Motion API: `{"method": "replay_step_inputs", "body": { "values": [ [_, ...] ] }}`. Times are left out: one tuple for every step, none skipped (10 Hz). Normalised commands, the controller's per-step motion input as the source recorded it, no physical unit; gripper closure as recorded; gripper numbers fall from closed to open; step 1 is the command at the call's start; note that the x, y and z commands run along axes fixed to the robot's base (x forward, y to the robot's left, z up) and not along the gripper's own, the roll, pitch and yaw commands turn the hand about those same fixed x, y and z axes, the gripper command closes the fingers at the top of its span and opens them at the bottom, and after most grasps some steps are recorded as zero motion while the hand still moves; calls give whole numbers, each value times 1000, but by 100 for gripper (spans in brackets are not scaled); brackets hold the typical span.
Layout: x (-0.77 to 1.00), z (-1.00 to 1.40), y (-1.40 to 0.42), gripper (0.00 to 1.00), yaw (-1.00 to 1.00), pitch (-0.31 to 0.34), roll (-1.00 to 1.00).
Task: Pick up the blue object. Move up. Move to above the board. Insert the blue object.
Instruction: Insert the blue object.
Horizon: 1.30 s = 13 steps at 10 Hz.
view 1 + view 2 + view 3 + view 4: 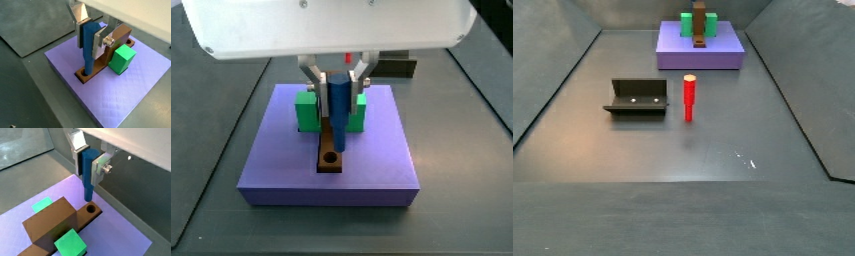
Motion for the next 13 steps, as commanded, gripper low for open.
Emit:
{"method": "replay_step_inputs", "body": {
  "values": [
    [0,-177,-14,100,-29,59,377],
    [0,-277,0,100,-46,4,81],
    [0,-160,0,100,-23,26,-67],
    [0,-97,0,100,-3,66,-133],
    [0,-89,0,100,0,71,-133],
    [0,-86,0,100,0,76,-127],
    [-14,-86,0,100,-14,80,-130],
    [-74,-37,0,100,0,49,-117],
    [-149,0,-9,100,0,20,-110],
    [-197,0,0,100,0,19,-147],
    [-86,0,0,100,0,29,-157],
    [0,-54,0,100,0,47,-97],
    [103,-166,0,100,83,36,-56]
  ]
}}
